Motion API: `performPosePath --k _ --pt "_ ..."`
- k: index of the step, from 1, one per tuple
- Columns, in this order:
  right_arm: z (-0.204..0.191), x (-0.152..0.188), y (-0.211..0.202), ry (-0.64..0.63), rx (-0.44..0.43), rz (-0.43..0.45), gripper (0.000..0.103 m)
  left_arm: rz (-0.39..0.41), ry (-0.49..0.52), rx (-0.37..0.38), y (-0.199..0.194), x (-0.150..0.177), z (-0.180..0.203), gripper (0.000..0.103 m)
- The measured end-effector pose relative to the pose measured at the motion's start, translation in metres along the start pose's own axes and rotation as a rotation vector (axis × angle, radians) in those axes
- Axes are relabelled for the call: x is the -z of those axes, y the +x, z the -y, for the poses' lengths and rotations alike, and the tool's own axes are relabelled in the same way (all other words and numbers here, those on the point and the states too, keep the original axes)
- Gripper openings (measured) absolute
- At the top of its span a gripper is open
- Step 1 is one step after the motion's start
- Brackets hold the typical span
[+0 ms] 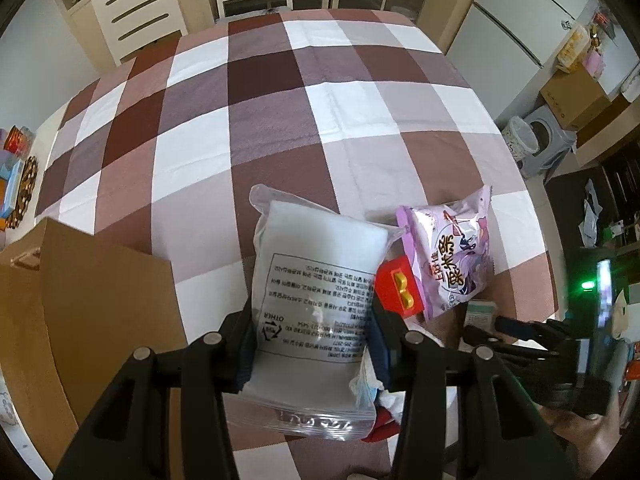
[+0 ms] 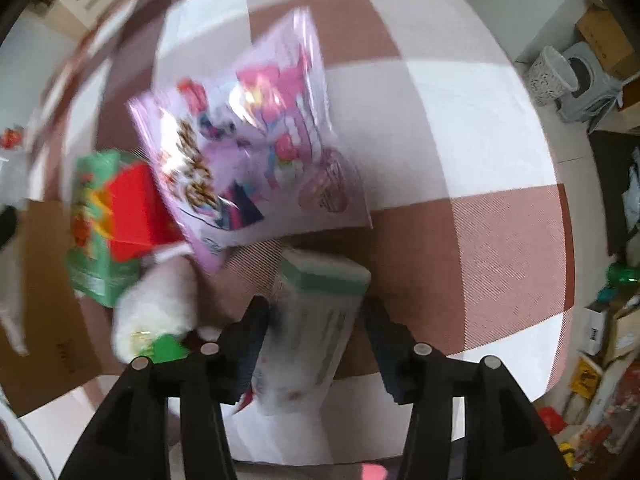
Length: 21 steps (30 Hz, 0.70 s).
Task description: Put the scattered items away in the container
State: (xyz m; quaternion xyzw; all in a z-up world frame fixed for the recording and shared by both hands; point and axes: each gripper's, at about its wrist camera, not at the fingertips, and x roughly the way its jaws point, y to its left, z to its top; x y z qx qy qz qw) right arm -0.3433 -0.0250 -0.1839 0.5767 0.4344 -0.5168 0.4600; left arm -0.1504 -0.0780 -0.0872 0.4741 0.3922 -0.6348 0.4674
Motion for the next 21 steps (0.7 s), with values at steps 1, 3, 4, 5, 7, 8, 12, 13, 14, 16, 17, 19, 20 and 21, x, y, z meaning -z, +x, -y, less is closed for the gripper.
performPosePath --k 1,3,4,5,7,8,12,13,14,16,17,19,20,21 --pt "-0.001 0.000 0.008 0.002 -0.004 -0.016 0.052 0.002 0.001 -0.002 0.000 0.001 0.000 0.047" --pt "-0.005 0.000 0.009 -0.004 0.003 0.009 0.054 0.003 0.008 -0.008 0.002 0.002 0.000 0.047" --pt "-0.008 0.001 0.011 -0.022 0.021 0.004 0.054 -0.003 0.011 -0.012 0.006 0.001 0.000 0.047" --pt "-0.011 0.002 0.013 -0.042 0.039 0.006 0.054 -0.010 0.010 -0.015 0.010 0.001 0.000 0.047" --pt "-0.014 0.004 0.014 -0.061 0.057 0.008 0.047 -0.022 0.006 -0.020 0.018 0.001 -0.001 0.047" --pt "-0.013 0.006 0.014 -0.069 0.063 0.014 0.044 -0.025 0.007 -0.022 0.021 0.001 -0.002 0.047" --pt "-0.003 0.013 0.012 -0.050 0.033 0.016 0.040 -0.051 0.014 -0.036 0.038 -0.002 -0.002 0.047" --pt "0.001 0.015 0.009 -0.047 0.029 0.021 0.040 -0.058 0.013 -0.038 0.041 -0.002 -0.002 0.047" --pt "0.004 0.018 0.004 -0.039 0.021 0.031 0.040 -0.061 0.009 -0.038 0.042 -0.002 -0.003 0.047" --pt "0.009 0.022 -0.006 -0.036 0.011 0.047 0.040 -0.053 0.003 -0.033 0.035 0.000 -0.004 0.047" --pt "0.012 0.025 -0.016 -0.035 0.007 0.064 0.040 -0.043 0.007 -0.030 0.029 0.001 -0.003 0.047" --pt "0.014 0.028 -0.030 -0.039 0.003 0.087 0.040 -0.030 0.013 -0.024 0.017 0.002 -0.002 0.047" --pt "0.015 0.029 -0.039 -0.041 -0.001 0.105 0.040 -0.023 0.012 -0.016 0.008 0.004 -0.001 0.047" --pt "0.015 0.030 -0.047 -0.045 -0.003 0.119 0.040 -0.018 0.011 -0.007 0.000 0.006 -0.001 0.047"
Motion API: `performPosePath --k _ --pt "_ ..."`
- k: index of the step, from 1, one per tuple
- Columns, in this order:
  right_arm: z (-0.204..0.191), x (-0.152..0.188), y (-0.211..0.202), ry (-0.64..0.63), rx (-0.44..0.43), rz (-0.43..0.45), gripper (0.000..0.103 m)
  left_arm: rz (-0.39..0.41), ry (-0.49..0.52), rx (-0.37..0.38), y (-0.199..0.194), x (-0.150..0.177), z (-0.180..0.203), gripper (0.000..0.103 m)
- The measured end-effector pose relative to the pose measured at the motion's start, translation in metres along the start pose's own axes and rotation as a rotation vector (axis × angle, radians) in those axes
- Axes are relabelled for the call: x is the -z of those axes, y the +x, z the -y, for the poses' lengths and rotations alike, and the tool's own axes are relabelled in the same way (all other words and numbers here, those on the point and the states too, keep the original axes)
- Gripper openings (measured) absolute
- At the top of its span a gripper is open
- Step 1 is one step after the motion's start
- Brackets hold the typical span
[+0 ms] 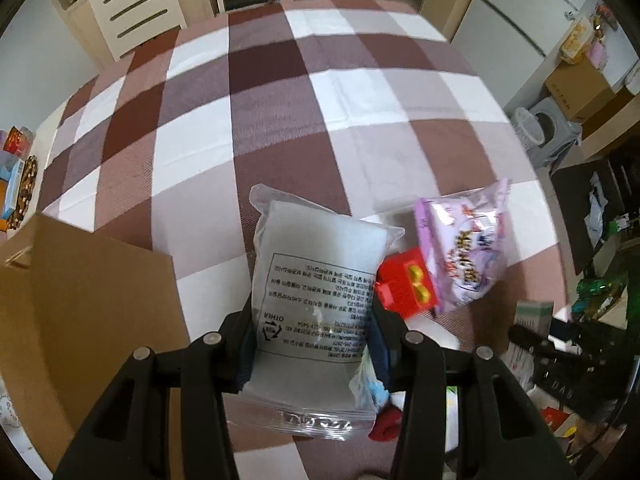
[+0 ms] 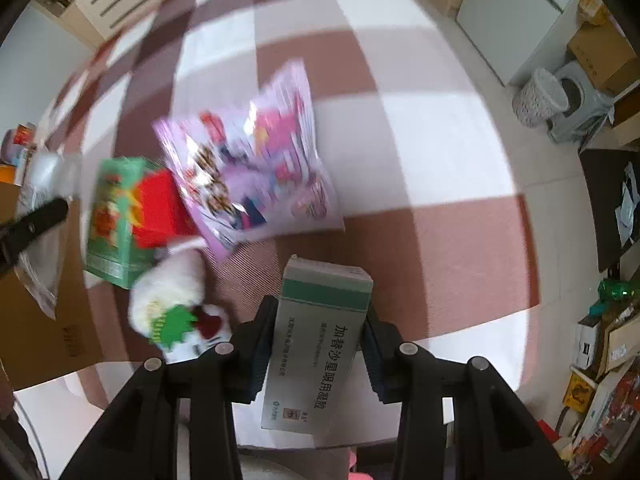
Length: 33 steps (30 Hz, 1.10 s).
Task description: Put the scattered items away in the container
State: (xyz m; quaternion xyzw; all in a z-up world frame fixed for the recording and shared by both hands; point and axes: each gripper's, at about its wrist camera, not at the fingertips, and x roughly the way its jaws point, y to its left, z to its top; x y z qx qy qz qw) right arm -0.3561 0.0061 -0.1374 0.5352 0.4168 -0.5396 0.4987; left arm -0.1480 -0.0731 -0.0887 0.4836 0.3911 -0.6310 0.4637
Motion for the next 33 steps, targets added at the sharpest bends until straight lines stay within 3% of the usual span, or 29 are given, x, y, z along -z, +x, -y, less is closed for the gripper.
performPosePath --k 12,27,33 --pt "-0.064 -0.020 -0.075 -0.185 -0.037 0.116 0.040 0.051 -0.072 0.045 -0.080 0.034 -0.020 0.047" --pt "-0.197 -0.025 -0.112 -0.499 -0.106 0.161 0.040 0.141 -0.329 0.010 -0.155 0.094 -0.110 0.047" --pt "-0.248 -0.019 -0.120 -0.602 -0.129 0.164 0.040 0.169 -0.415 -0.050 -0.176 0.119 -0.151 0.047"
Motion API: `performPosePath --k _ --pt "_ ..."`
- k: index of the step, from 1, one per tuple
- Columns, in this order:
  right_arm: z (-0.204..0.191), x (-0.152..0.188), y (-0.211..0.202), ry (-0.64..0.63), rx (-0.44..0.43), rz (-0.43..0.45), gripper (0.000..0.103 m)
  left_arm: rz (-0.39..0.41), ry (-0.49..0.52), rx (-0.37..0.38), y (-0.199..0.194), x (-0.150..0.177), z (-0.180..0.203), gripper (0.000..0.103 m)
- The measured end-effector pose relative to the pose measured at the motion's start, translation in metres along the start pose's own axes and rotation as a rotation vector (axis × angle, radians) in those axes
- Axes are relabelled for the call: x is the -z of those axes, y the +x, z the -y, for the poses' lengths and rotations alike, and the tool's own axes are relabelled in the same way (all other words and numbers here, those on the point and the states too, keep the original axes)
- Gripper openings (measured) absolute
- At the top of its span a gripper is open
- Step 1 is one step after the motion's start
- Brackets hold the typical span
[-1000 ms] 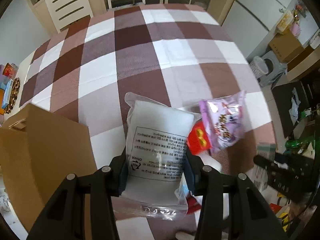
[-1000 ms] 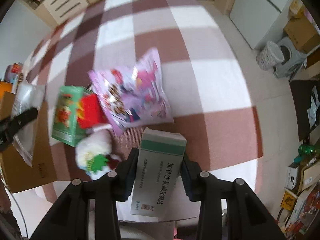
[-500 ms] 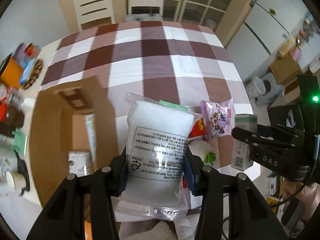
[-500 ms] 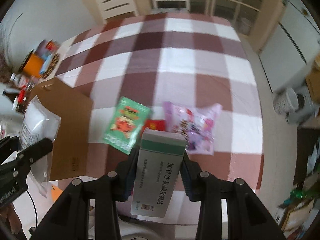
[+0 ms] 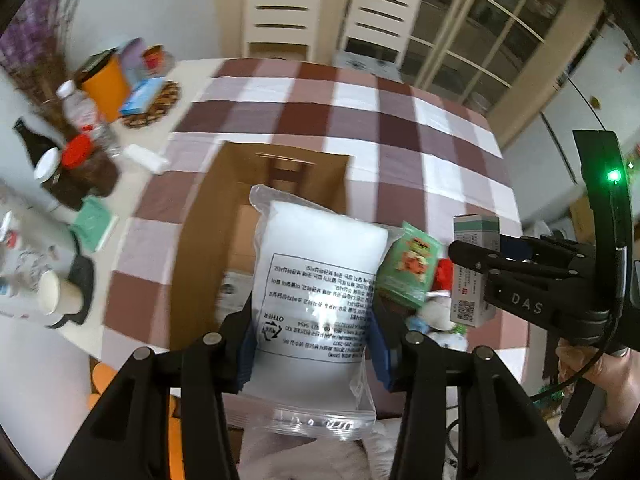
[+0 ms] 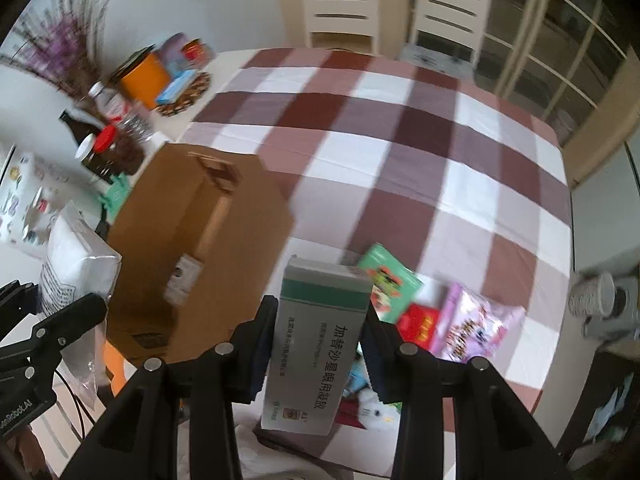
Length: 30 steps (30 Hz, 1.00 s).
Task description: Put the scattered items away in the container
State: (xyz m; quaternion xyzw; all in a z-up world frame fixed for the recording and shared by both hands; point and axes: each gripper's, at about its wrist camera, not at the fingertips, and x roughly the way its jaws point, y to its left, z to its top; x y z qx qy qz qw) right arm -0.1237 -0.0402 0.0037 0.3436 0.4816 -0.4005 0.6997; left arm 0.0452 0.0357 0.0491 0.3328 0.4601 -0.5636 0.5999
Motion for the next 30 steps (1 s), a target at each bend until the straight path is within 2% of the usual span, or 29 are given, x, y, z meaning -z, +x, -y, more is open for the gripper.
performPosePath --k 7,15,22,30 --pt "-0.053 -0.026 0.003 -0.105 -0.028 0.002 0.040 0.007 -0.091 -0.042 -0.010 0.007 -0.050 0.047" --pt "-0.098 -0.047 0.007 -0.181 -0.049 -0.006 0.040 0.001 -0.144 -0.048 -0.008 0.007 -0.090 0.047" --pt "-0.121 -0.058 0.011 -0.214 -0.056 -0.022 0.040 -0.023 -0.139 -0.038 0.003 0.002 -0.105 0.048" --pt "-0.131 -0.066 0.020 -0.204 -0.068 -0.046 0.040 -0.059 -0.112 -0.005 0.023 -0.007 -0.104 0.048"
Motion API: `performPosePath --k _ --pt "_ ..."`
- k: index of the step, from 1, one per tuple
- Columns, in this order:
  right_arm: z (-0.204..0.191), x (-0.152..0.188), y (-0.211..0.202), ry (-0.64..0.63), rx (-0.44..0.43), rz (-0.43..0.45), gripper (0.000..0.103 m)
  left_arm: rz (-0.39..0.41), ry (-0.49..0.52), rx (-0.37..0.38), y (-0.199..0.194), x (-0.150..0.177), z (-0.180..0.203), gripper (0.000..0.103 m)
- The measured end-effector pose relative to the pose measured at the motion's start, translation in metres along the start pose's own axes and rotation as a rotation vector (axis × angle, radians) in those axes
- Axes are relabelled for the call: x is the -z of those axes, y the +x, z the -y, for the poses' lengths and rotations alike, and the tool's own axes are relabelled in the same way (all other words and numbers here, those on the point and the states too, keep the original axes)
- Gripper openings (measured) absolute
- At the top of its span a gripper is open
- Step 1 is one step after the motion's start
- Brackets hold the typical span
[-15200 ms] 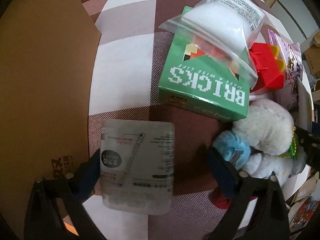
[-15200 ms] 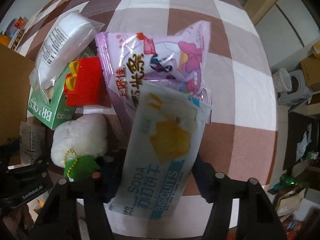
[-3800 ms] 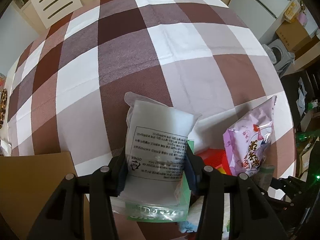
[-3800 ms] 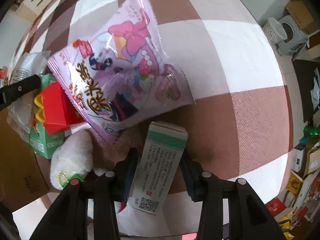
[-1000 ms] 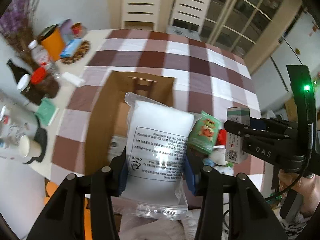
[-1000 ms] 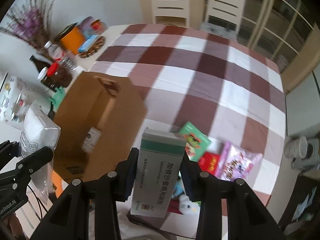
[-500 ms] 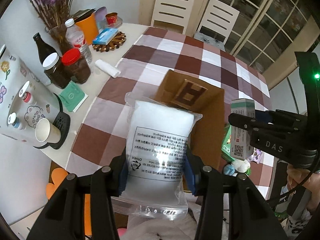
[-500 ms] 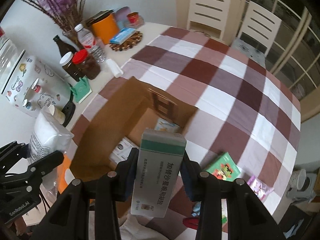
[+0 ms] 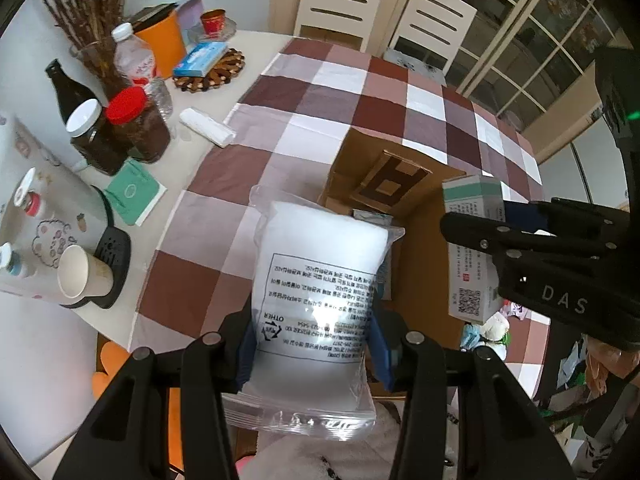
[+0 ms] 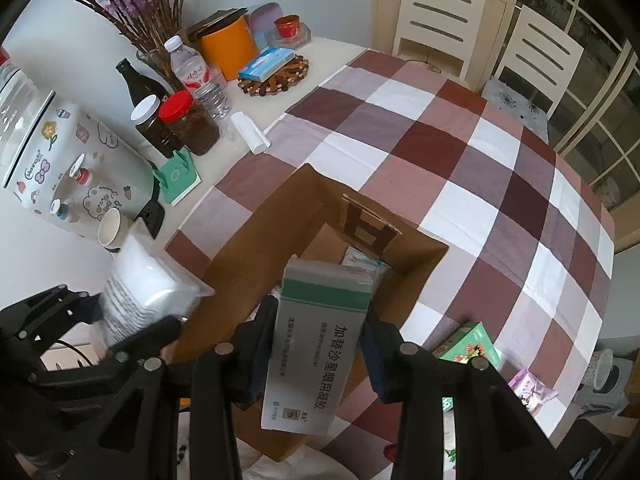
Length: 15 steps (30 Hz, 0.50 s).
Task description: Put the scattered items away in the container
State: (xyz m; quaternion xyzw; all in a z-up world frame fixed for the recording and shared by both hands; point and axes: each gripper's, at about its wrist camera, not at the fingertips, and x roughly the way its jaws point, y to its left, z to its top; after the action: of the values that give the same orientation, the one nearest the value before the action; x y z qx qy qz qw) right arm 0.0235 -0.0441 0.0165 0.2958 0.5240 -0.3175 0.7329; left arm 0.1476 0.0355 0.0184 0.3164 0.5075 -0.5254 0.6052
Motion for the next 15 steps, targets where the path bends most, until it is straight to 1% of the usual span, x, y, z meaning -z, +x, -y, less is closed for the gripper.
performPosePath --k 8,15 --pt "0.000 -0.005 0.011 0.003 0.007 -0.028 0.040 -0.036 0.040 0.026 0.018 -0.007 0.014 0.048" --pt "0.002 -0.011 0.018 -0.002 0.007 -0.048 0.040 -0.051 0.052 0.034 0.028 -0.013 0.019 0.048"
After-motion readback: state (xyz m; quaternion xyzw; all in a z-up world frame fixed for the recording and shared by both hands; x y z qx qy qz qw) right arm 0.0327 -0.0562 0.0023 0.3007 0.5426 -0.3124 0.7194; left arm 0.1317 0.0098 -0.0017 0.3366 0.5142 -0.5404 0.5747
